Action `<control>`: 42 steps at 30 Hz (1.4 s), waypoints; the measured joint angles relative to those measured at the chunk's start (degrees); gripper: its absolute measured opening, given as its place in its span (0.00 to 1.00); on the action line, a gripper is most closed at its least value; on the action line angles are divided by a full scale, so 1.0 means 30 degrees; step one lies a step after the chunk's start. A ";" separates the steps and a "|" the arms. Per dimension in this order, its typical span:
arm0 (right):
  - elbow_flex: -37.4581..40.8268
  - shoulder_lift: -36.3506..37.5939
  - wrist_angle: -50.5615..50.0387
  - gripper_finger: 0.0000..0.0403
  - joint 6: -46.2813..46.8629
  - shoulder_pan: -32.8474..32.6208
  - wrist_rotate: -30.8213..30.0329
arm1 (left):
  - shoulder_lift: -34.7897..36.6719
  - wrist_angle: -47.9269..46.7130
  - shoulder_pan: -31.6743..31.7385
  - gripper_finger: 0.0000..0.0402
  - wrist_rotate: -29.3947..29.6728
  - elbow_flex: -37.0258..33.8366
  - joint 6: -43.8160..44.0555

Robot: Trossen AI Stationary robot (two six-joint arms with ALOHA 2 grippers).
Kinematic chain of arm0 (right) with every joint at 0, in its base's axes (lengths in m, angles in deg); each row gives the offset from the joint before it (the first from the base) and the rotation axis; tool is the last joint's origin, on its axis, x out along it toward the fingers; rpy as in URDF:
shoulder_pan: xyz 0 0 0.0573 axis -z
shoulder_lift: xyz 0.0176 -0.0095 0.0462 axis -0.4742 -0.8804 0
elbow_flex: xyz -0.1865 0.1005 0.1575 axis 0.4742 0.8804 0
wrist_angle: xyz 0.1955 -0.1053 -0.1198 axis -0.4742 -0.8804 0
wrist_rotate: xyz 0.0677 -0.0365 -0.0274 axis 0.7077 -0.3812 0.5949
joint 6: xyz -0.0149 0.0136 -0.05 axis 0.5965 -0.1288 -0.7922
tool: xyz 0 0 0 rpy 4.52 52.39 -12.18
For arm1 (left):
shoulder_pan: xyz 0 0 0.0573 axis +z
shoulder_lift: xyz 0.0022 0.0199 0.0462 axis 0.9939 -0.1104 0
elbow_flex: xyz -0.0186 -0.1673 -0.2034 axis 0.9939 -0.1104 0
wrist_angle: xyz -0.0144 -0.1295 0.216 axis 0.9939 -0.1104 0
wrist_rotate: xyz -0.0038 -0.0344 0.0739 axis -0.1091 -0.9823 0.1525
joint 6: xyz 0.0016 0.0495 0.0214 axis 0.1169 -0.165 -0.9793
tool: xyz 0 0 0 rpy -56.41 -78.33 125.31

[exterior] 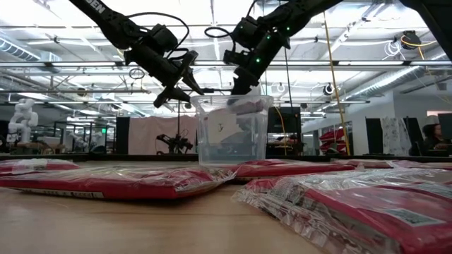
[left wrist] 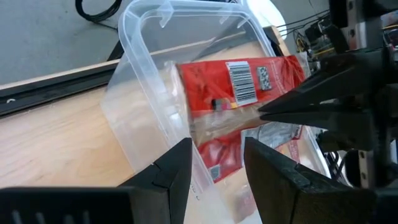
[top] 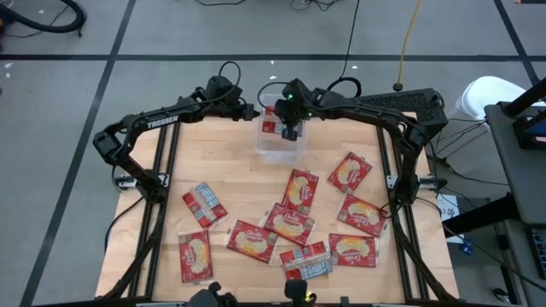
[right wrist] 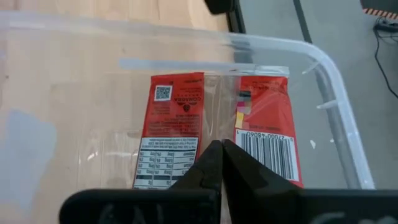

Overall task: Sort popcorn bags into baskets
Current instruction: Put the red popcorn bag into the transparent container

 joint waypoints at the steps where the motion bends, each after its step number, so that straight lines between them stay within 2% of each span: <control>1: 0.0000 0.0109 -0.0018 0.00 0.0072 0.0000 -0.0001 | -0.0004 -0.0007 0.0000 0.37 0.0000 0.0000 0.0031; 13: 0.0000 0.1083 -0.0004 0.00 0.0776 0.0000 -0.0497 | 0.0227 0.1204 0.0036 0.39 -0.1347 0.0000 0.1305; 23: 0.0000 0.2065 -0.0610 0.00 0.1262 -0.0006 -0.0998 | 0.1365 0.1503 0.0436 0.61 -0.0811 0.0007 0.1687; 28: 0.0000 0.3062 -0.1671 0.00 0.1811 -0.0033 -0.1051 | 0.1431 0.1494 0.0444 0.68 -0.0809 0.0007 0.2288; 36: 0.0000 0.5831 -0.4047 0.00 0.3533 -0.0648 -0.1013 | 0.1431 0.1955 -0.0536 0.66 -0.1057 0.0007 0.2960; 42: 0.0000 0.7639 -0.4762 0.00 0.5087 -0.1491 -0.1036 | 0.1431 0.6335 -0.2552 0.65 -0.2073 0.0000 0.3948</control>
